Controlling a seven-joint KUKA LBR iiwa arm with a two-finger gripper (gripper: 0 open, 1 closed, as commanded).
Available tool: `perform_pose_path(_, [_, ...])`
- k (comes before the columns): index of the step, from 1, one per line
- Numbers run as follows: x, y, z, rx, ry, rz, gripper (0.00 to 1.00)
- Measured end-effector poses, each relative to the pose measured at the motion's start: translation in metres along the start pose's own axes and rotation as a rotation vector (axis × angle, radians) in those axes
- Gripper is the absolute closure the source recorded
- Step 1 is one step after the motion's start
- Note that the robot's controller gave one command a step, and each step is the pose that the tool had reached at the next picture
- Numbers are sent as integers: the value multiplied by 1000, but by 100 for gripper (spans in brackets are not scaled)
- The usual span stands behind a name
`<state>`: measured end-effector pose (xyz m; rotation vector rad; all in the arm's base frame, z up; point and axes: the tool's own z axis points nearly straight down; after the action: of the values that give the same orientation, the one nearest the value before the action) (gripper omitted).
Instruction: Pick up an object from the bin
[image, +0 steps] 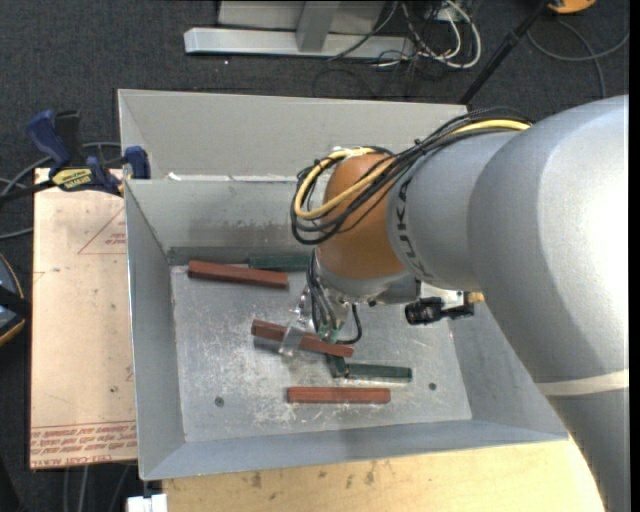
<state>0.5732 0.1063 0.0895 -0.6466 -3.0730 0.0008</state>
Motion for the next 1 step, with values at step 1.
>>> perform_pose_path(1, [1, -1, -21, 3, 5, -1, 100])
